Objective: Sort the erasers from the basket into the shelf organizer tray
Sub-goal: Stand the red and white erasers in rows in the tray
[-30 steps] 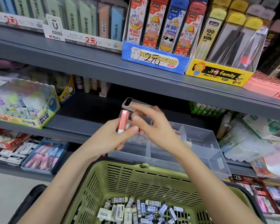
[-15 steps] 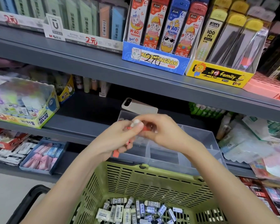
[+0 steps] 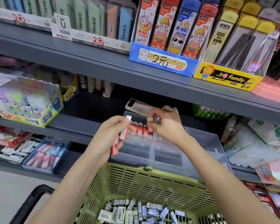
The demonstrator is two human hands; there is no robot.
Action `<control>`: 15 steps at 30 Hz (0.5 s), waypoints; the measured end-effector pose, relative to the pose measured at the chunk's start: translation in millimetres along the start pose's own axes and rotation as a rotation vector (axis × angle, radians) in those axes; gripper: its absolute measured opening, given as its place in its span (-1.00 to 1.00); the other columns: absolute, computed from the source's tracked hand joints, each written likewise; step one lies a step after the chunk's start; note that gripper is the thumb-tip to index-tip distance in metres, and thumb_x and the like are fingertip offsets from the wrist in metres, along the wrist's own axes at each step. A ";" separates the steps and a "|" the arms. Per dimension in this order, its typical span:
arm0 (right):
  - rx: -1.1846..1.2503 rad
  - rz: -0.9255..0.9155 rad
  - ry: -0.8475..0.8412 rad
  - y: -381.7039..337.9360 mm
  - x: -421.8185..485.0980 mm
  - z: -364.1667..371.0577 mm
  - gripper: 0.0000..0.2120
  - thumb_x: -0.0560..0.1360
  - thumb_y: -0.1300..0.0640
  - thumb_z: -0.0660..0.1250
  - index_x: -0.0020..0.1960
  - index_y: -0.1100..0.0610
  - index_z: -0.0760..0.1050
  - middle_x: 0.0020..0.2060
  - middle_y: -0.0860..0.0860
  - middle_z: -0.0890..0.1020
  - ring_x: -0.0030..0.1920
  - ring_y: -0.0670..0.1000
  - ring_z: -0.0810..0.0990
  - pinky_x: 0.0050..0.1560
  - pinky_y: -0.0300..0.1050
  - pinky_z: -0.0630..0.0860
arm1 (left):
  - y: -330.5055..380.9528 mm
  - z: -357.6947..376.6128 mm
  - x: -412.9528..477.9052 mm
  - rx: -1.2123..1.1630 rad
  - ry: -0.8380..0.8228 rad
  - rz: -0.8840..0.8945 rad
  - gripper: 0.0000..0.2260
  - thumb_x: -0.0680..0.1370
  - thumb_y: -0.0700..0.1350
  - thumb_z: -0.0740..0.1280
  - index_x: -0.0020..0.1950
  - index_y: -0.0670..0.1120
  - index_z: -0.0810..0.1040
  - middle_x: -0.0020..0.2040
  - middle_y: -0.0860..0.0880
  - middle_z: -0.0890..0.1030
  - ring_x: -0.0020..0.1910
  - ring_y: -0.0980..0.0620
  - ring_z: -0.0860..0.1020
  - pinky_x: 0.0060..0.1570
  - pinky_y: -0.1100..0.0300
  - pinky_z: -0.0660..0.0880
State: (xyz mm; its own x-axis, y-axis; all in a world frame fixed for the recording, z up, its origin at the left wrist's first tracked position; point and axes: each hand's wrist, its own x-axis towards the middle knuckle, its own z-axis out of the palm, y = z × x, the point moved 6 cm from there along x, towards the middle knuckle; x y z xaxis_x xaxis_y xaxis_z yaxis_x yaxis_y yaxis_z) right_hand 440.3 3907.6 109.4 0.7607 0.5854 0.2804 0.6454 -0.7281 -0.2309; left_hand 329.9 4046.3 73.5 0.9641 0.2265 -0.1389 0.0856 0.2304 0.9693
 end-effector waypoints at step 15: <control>-0.313 -0.103 -0.124 10.7 0.5 11.3 -0.72 0.53 -0.13 0.19 -0.07 -0.05 0.63 -0.04 -0.17 0.61 0.07 -0.01 0.35 -0.02 -0.11 0.02 | -1.3 -8.4 0.8 -0.112 0.057 -0.012 -0.63 0.36 0.08 0.40 0.06 -0.10 0.63 -0.16 -0.06 0.63 -0.32 0.18 0.45 -0.56 0.35 0.26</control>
State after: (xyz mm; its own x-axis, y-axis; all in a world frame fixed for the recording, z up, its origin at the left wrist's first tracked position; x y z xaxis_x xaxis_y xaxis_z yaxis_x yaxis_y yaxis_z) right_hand 448.4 3904.1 96.5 0.7073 0.6866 0.1680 0.6816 -0.7255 0.0954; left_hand 328.4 4054.1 70.4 0.9470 0.2758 -0.1648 0.0654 0.3367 0.9394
